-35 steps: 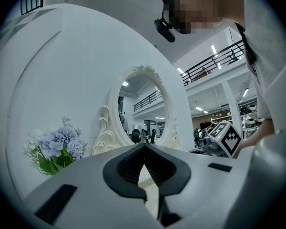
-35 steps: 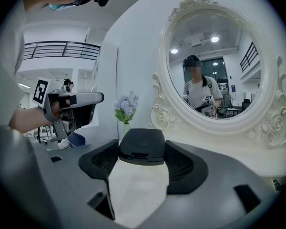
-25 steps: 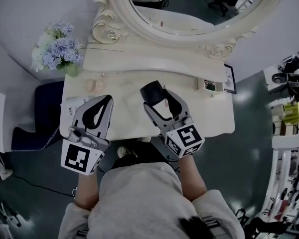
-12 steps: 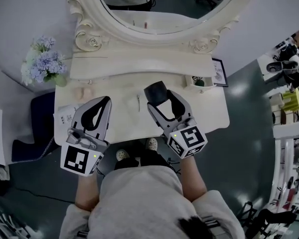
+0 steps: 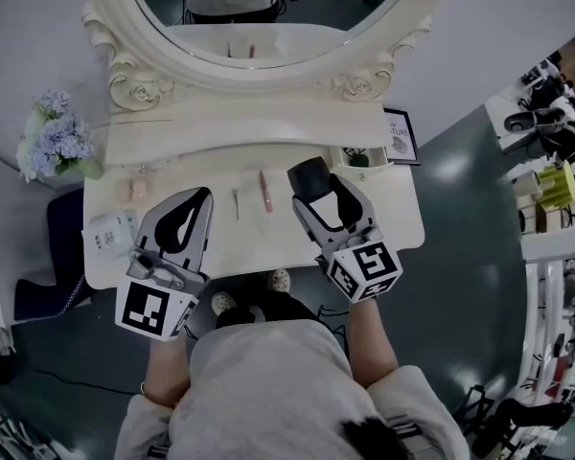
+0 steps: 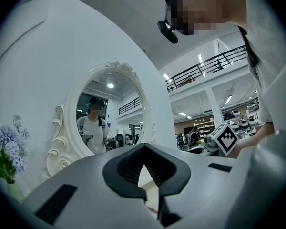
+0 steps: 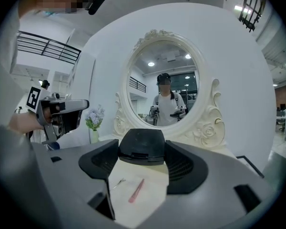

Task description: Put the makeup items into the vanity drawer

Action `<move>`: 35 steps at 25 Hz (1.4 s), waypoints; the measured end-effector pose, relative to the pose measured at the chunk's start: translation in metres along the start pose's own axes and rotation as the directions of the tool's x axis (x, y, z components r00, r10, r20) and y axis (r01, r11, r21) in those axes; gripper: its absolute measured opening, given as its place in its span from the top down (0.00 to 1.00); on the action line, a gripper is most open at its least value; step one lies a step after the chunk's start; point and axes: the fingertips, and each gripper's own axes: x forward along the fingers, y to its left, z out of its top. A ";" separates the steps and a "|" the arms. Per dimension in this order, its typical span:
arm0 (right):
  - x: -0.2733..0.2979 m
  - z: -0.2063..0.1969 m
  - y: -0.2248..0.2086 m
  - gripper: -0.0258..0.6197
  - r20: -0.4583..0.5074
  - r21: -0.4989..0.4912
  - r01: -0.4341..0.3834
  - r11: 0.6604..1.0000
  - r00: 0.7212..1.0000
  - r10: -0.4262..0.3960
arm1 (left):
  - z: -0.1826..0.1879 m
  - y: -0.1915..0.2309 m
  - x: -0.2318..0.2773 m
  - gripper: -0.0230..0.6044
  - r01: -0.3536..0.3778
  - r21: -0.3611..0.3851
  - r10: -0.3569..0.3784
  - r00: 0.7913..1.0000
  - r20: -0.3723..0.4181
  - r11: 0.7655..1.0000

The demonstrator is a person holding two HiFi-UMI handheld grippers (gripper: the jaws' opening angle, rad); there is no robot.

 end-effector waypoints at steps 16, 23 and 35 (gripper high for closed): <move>-0.030 -0.028 -0.101 0.48 -0.072 0.042 0.072 0.997 0.995 -0.069 | -0.007 -0.048 0.064 0.94 0.015 0.003 -0.015 1.000 -0.012 1.000; -0.030 -0.053 -0.137 0.48 -0.155 0.065 0.086 0.994 0.985 -0.075 | -0.012 -0.059 0.081 0.94 -0.003 0.007 0.003 1.000 -0.023 1.000; -0.017 -0.103 -0.203 0.48 -0.384 0.227 0.145 0.963 0.922 -0.048 | -0.024 -0.059 0.092 0.94 -0.069 0.019 0.070 0.995 -0.064 0.997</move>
